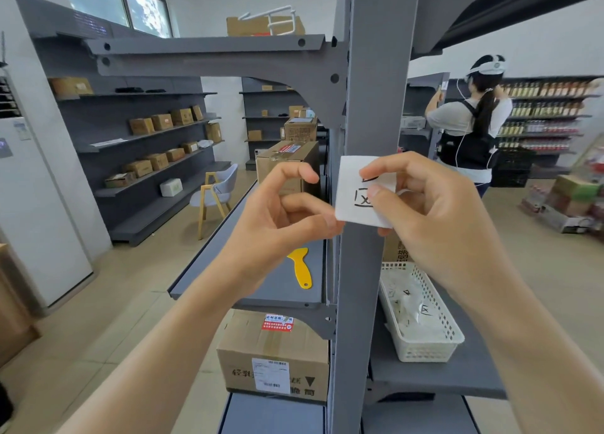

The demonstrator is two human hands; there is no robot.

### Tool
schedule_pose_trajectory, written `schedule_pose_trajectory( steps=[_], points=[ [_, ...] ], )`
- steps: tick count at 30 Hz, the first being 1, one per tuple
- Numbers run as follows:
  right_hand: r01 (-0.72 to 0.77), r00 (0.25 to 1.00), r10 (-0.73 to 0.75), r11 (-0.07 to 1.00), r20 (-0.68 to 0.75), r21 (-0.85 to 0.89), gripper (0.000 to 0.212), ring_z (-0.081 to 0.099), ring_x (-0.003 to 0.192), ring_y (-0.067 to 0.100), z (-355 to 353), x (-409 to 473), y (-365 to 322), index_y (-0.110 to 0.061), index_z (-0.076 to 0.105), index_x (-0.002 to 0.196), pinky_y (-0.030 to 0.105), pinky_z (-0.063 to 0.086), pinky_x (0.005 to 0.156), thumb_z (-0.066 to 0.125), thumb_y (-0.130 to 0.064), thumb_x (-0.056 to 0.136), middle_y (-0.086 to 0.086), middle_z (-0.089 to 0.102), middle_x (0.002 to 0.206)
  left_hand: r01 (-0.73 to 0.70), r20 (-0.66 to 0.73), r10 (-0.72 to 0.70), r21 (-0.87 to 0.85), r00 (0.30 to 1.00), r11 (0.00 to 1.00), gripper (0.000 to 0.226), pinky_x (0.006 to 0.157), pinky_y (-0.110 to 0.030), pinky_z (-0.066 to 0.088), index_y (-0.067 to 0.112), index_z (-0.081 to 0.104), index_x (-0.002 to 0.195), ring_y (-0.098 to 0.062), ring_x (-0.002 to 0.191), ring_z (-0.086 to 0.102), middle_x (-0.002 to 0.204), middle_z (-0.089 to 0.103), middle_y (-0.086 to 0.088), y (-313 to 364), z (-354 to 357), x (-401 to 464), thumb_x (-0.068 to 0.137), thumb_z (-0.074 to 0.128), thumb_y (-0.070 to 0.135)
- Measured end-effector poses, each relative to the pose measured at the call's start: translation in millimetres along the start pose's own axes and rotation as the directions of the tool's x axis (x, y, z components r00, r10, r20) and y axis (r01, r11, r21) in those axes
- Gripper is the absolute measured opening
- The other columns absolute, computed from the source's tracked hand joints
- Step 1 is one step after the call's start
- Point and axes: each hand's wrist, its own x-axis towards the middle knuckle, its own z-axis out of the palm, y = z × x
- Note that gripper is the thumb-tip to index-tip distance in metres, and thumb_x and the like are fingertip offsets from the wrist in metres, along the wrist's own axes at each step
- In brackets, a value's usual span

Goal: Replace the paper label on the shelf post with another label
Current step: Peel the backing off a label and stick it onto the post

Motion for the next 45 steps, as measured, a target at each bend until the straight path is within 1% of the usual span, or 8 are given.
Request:
schedule_pose_trajectory(
  steps=[6,9,13,21,29,33,38,45],
  points=[
    [0.051,0.996,-0.064,0.980,-0.061,-0.191,0.015,0.067,0.071,0.015,-6,-3,10,-0.035,0.074,0.107,0.022,0.056,0.065,0.069,-0.029,0.094,-0.012,0.065,0.109,-0.080,-0.006,0.080,0.012,0.997,0.997,0.042,0.081,-0.032,0.061,0.015,0.036,0.095,-0.018,0.072,0.074,0.075,0.078,-0.005,-2,10,1,0.076,0.071,0.002],
    [0.123,0.986,-0.150,0.949,-0.075,-0.290,0.016,0.060,0.088,0.010,-10,-7,12,-0.036,0.079,0.104,0.026,0.053,0.077,0.071,-0.038,0.091,-0.009,0.057,0.115,-0.130,0.005,0.130,0.044,0.992,0.991,0.043,0.082,-0.034,0.059,0.015,0.031,0.092,-0.023,0.075,0.073,0.078,0.078,-0.007,-3,15,3,0.078,0.070,0.003],
    [0.258,0.965,-0.258,0.926,0.036,-0.275,0.014,0.066,0.095,0.014,-14,-12,13,-0.032,0.084,0.094,0.034,0.051,0.083,0.072,-0.038,0.091,-0.014,0.077,0.092,-0.183,0.019,0.183,0.152,0.983,0.971,0.045,0.073,-0.030,0.058,0.011,0.030,0.099,-0.044,0.081,0.071,0.089,0.076,-0.023,-2,21,5,0.082,0.071,0.003],
    [0.252,0.967,-0.251,0.938,0.033,-0.237,0.011,0.070,0.080,0.012,-24,-13,16,-0.030,0.086,0.093,0.034,0.055,0.069,0.076,-0.032,0.088,-0.017,0.079,0.081,-0.292,0.059,0.293,0.382,0.954,0.877,0.047,0.078,-0.029,0.059,0.015,0.031,0.089,-0.021,0.080,0.077,0.082,0.077,-0.008,0,31,5,0.085,0.071,-0.008],
    [0.014,0.999,-0.013,0.999,-0.036,0.038,0.020,0.074,0.067,0.008,-28,-10,19,-0.034,0.083,0.079,0.023,0.058,0.062,0.075,-0.019,0.089,-0.012,0.081,0.075,-0.263,-0.010,0.290,0.394,0.957,0.881,0.042,0.081,-0.042,0.061,0.005,0.034,0.087,-0.031,0.081,0.074,0.077,0.076,-0.007,-10,40,9,0.080,0.071,-0.013],
    [-0.115,0.987,0.122,0.991,-0.103,0.073,0.013,0.076,0.074,0.017,-40,-9,31,-0.027,0.085,0.083,0.034,0.061,0.072,0.075,-0.022,0.090,-0.007,0.081,0.075,-0.235,-0.004,0.259,0.402,0.966,0.885,0.025,0.078,-0.027,0.059,0.028,0.062,0.085,-0.012,0.079,0.070,0.078,0.071,0.007,-20,51,17,0.079,0.067,0.005],
    [-0.253,0.941,0.277,0.958,-0.193,0.137,0.012,0.067,0.059,0.009,-71,-10,52,-0.022,0.085,0.087,0.022,0.051,0.058,0.074,-0.021,0.090,-0.004,0.079,0.070,-0.100,-0.034,0.123,0.390,0.992,0.916,0.036,0.065,-0.006,0.042,0.028,0.080,0.083,0.004,0.068,0.057,0.067,0.063,0.024,-34,75,27,0.084,0.067,-0.006],
    [-0.336,0.860,0.353,0.935,-0.367,0.113,0.016,0.063,0.065,0.012,-124,-14,75,-0.025,0.083,0.081,0.012,0.044,0.048,0.072,-0.018,0.090,0.002,0.080,0.077,0.093,-0.038,-0.085,0.415,0.996,0.905,0.027,0.049,-0.005,0.035,0.025,0.083,0.099,0.002,0.047,0.047,0.069,0.061,0.012,-57,111,42,0.091,0.065,0.006]
  ],
)
